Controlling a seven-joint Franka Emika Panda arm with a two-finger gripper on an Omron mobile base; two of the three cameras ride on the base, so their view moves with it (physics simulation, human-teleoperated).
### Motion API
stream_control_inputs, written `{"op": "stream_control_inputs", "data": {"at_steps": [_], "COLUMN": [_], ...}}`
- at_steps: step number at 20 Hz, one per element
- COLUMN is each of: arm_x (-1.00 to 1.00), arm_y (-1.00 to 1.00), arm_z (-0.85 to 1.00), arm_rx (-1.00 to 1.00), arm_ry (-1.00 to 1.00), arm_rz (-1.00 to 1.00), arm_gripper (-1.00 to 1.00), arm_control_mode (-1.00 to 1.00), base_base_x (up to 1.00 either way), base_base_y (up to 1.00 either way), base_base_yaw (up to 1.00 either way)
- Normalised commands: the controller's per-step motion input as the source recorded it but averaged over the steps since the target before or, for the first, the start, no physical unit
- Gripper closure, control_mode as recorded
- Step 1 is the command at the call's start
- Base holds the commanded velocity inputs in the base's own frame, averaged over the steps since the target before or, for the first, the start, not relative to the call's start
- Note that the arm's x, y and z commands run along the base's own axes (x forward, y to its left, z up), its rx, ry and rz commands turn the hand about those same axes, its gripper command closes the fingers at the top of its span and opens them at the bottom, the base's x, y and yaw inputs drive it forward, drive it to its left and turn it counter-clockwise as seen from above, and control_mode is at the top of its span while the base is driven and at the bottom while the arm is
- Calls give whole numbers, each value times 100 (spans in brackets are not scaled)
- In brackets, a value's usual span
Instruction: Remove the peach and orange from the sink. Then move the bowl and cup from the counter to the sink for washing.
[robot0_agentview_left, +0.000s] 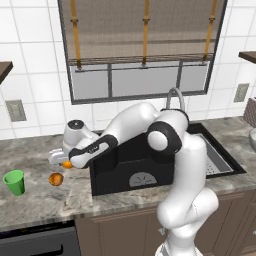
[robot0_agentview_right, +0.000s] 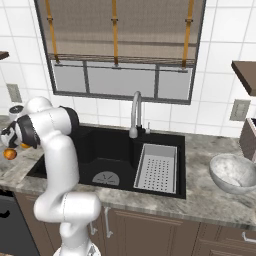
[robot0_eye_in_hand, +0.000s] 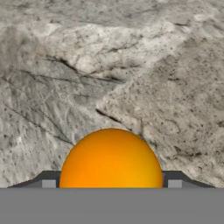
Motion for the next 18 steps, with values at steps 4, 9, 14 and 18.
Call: {"op": "stream_control_inputs", "data": {"at_steps": [4,9,14,18], "arm_x": [21,9,2,0], "arm_y": [3,9,7,5], "arm_z": [-16,-22,-21,-23], "arm_rx": [0,0,0,0], "arm_ry": [0,0,0,0], "arm_rz": [0,0,0,0], "arm_gripper": [100,100,100,100], "arm_control_mode": [-100,-100,-100,-100], "base_base_x": [0,0,0,0], "base_base_y": [0,0,0,0], "base_base_yaw": [0,0,0,0]}}
